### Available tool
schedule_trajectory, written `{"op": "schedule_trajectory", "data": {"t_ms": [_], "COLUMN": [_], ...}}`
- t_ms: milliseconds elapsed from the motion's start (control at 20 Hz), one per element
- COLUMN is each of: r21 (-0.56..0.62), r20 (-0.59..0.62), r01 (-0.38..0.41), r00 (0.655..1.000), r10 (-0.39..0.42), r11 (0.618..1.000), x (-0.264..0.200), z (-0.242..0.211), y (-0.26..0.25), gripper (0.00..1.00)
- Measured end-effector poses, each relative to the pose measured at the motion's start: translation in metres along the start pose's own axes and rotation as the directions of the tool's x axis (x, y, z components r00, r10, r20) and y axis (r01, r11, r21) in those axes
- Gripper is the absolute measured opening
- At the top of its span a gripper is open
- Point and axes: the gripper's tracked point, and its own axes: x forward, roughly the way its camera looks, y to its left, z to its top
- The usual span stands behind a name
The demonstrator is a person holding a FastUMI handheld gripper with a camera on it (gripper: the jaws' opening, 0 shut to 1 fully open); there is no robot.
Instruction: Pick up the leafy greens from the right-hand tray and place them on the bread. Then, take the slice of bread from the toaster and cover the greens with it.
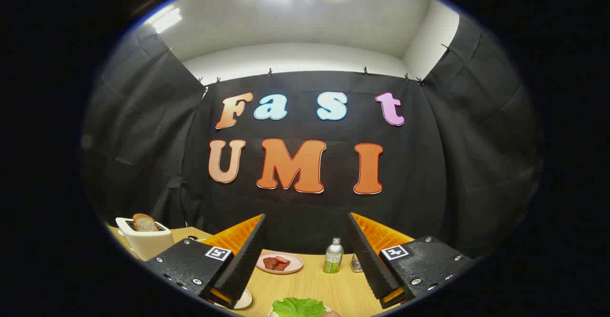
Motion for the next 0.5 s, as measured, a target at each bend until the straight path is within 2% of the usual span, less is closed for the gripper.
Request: {"op": "schedule_trajectory", "data": {"t_ms": [500], "r21": [-0.002], "r20": [-0.019], "r01": [-0.014], "r00": [1.0], "r10": [0.014], "r11": [1.0], "x": [0.0015], "z": [-0.0051], "y": [0.0066], "gripper": [0.98]}}
